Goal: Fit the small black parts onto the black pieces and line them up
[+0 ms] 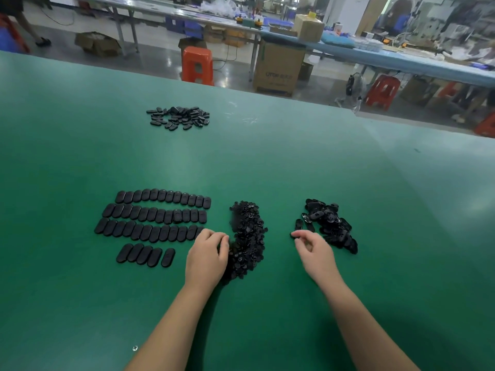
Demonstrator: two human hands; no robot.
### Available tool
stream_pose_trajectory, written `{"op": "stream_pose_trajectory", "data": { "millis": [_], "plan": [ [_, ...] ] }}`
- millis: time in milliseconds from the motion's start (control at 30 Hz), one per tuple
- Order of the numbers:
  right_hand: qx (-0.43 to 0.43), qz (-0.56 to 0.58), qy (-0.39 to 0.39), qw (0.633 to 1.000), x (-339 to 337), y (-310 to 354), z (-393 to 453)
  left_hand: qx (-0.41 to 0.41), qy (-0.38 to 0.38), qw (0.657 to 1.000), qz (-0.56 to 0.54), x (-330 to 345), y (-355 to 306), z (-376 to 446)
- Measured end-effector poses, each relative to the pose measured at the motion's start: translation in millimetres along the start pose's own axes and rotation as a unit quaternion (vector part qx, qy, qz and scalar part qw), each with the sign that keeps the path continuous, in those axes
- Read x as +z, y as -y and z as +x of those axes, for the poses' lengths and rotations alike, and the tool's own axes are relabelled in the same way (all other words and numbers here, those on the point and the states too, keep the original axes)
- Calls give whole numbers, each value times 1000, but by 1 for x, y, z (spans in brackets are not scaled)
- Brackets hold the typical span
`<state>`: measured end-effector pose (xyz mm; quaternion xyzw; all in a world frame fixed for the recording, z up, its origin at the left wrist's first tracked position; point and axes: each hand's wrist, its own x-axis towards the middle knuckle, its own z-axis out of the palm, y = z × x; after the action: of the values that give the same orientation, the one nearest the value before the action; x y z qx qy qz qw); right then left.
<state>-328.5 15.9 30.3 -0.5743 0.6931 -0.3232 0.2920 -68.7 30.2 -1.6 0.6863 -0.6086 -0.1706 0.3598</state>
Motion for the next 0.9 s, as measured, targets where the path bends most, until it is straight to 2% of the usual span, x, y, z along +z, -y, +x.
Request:
{"op": "stream_pose_trajectory", "data": {
  "millis": [100,200,533,900],
  "plan": [
    [-36,-151,-2,988,-6,-8,12,-16,10,1000,14,-1,-1,2],
    [-13,-209,22,978,-5,-16,15,-3,29,998,57,-1,-2,0],
    [-25,-196,2,980,-4,-14,17,-17,14,999,28,0,2,0],
    [5,-137,0,991,-14,-18,18,-28,2,1000,6,0,-1,1]
  ]
}}
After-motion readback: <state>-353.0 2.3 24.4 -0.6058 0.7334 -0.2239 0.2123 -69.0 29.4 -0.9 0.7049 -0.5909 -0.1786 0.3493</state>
